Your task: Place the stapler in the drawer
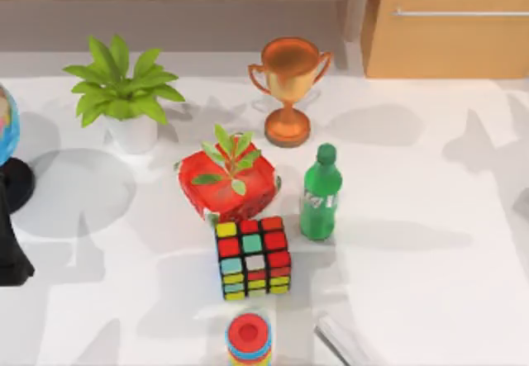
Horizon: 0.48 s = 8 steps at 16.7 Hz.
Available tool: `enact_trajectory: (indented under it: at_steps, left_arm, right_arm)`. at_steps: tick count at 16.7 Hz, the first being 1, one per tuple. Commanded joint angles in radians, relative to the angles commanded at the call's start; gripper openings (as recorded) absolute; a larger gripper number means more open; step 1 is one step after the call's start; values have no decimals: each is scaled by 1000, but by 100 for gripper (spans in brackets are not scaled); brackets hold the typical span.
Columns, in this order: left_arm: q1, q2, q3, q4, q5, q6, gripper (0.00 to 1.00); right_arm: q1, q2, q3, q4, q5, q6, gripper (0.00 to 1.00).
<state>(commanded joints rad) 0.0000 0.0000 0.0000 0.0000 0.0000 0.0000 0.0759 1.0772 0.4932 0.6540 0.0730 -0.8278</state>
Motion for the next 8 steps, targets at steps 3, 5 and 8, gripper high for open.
enact_trajectory:
  at_steps: [3, 5, 8]
  left_arm:
    - [0, 0, 0, 0, 0, 0, 100]
    - [0, 0, 0, 0, 0, 0, 100]
    - [0, 0, 0, 0, 0, 0, 100]
  right_arm:
    - [25, 314, 130, 178, 32, -211, 100]
    - [42, 517, 209, 287, 54, -340, 100]
    - [65, 792, 312, 432, 88, -508, 100]
